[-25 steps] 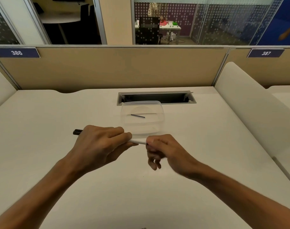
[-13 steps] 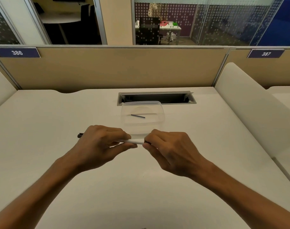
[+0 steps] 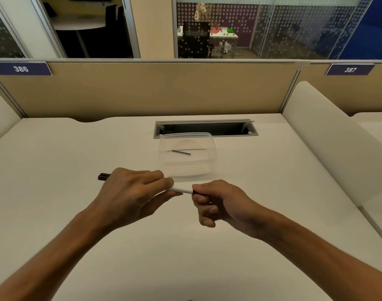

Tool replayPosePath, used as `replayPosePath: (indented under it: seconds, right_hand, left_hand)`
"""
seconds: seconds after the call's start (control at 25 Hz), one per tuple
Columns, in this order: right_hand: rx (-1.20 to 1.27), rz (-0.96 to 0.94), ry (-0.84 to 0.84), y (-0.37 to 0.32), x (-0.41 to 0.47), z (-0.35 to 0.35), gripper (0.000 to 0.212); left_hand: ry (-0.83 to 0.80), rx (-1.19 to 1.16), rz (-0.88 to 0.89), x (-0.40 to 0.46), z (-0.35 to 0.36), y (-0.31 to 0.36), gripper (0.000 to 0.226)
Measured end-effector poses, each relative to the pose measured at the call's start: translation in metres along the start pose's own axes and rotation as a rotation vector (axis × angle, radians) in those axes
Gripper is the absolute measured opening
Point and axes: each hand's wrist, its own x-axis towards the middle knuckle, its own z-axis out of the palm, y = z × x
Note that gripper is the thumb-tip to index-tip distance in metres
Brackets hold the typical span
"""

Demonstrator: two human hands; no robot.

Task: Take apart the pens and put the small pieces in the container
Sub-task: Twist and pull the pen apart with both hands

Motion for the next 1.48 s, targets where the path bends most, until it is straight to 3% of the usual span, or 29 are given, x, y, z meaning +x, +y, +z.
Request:
replayPosePath:
  seconds: [0.08, 0.2, 0.32, 0.44, 0.52, 0.6, 0.68, 0.76, 0.88, 1.04, 1.16, 1.32, 1.48]
  right_hand:
    - [-0.192, -0.118, 0.081, 0.002, -0.002, 0.004, 0.041]
    - [-0.944, -0.566, 0.346, 0.007, -0.005, 0.005, 0.027]
    - [-1.377, -0.788, 0.381, 0.002, -0.004, -0.001, 0.025]
    - [-1.324, -0.802, 0.358, 0.001, -0.004, -0.003, 0.025]
    - [-1.15, -0.757, 0.343, 0.003, -0.003, 0.001, 0.026]
    - [-0.76, -0.547, 0.269, 0.003, -0.002, 0.003, 0.034]
    - [-0.257, -0.201, 0.116, -0.003, -0.002, 0.002, 0.04]
    - [-0.08, -0.017, 0.044, -0.006, -0.003, 0.0, 0.043]
    - [-0.25, -0.132, 0.132, -0.002, -0.002, 0.005, 0.041]
    - [-0.985, -0.585, 0.396, 0.008, -0.005, 0.007, 0.025]
    - [-1.307, -0.75, 0.379, 0.005, -0.006, 0.002, 0.024]
    - [-1.319, -0.806, 0.343, 0.007, -0.003, -0.002, 0.026]
    - [-0.998, -0.653, 0.309, 0.014, -0.005, 0.004, 0.03]
  left_hand:
    - [-0.015, -0.077, -0.039, 0.001, 0.0, 0.001, 0.031]
    - [0.005, -0.219, -0.111, 0.003, -0.003, -0.001, 0.034]
    - [0.024, -0.299, -0.152, 0.004, -0.004, -0.002, 0.035]
    - [0.044, -0.288, -0.146, 0.003, -0.002, 0.001, 0.033]
    - [0.064, -0.246, -0.126, 0.003, -0.001, 0.001, 0.031]
    - [0.065, -0.152, -0.08, 0.003, 0.0, 0.001, 0.028]
    - [0.048, -0.032, -0.028, 0.002, 0.001, 0.001, 0.026]
    - [0.037, 0.015, -0.013, 0.002, 0.002, 0.001, 0.025]
    - [0.037, -0.066, -0.061, 0.001, 0.004, 0.001, 0.03]
    - [0.061, -0.24, -0.161, 0.0, 0.005, 0.0, 0.035]
    - [0.05, -0.342, -0.206, -0.002, 0.005, 0.0, 0.036]
    - [0.04, -0.388, -0.213, -0.002, 0.005, 0.001, 0.031]
    - [0.048, -0.276, -0.155, -0.004, 0.006, 0.006, 0.029]
